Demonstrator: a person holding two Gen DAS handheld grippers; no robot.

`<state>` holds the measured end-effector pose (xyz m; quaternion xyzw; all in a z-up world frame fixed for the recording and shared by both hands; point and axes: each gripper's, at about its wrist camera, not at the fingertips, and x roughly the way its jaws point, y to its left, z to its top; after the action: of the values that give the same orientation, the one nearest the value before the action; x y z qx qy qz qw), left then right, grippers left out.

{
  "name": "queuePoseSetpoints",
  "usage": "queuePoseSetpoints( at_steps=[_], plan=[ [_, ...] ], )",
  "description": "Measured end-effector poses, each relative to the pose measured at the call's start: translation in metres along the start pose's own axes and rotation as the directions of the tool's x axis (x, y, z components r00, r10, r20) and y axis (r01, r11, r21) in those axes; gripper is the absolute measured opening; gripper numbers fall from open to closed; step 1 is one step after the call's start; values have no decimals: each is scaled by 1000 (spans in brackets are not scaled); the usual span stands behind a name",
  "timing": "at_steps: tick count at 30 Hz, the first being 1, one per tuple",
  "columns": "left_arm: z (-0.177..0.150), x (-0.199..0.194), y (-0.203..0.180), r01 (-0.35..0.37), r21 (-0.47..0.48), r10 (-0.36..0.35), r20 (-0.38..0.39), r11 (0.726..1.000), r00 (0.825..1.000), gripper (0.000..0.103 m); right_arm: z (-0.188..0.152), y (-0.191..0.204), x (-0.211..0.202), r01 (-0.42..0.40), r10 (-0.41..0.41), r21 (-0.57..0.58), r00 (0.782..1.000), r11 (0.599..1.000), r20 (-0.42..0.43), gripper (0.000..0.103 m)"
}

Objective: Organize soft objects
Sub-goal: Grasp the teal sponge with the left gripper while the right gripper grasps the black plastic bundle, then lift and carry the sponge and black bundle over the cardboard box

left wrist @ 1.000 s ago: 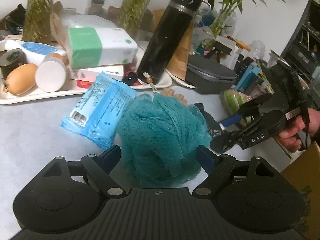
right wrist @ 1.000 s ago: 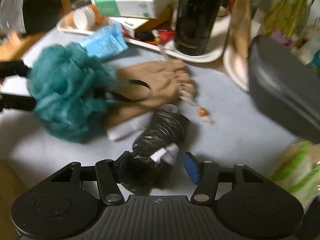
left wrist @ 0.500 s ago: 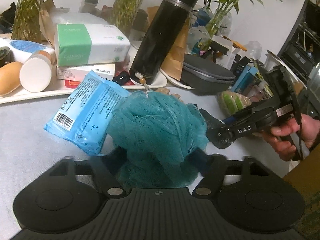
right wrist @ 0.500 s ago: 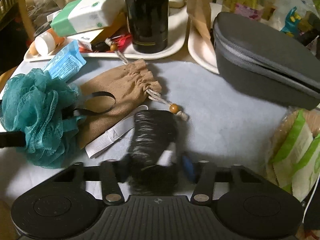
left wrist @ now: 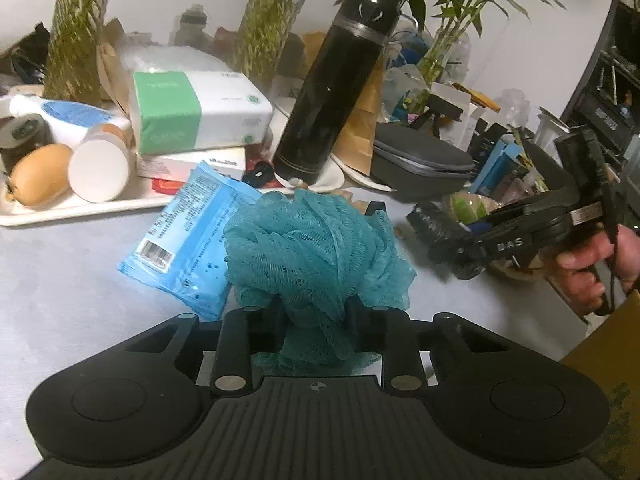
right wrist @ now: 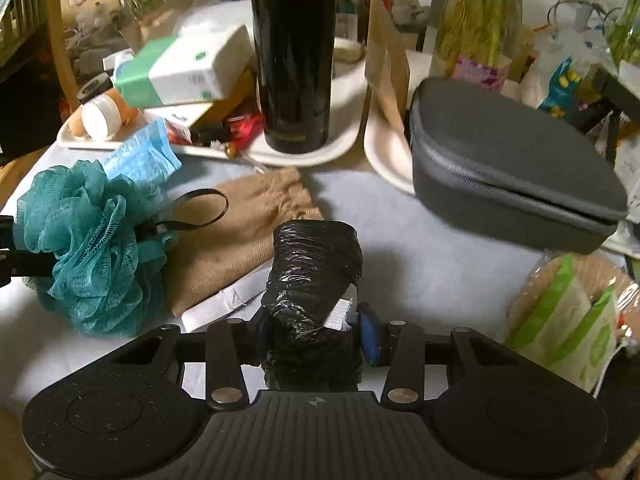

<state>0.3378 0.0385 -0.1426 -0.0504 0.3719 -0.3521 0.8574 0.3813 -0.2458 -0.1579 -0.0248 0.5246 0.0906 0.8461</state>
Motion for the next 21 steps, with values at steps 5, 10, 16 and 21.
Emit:
queuePoseSetpoints(
  at_steps=[5,10,16,21],
  plan=[
    [3,-14,-1,-69,-14,69,9,998,998,26,3,-13,-32,3,-4,25,999,1000,40,46],
    [4,-32,-5,-102,-39,103,26,994,994,26,-3,-20,-70,-6,0,67,996,998,95,46],
    [8,-58,-16,-123,-42,125,58,992,990,26,-14,-13,-92,-38,29,96,995,995,101,46],
    [11,-79,-26,-141,-43,144,83,989,986,26,-20,-1,-116,-37,25,90,992,995,126,46]
  ],
)
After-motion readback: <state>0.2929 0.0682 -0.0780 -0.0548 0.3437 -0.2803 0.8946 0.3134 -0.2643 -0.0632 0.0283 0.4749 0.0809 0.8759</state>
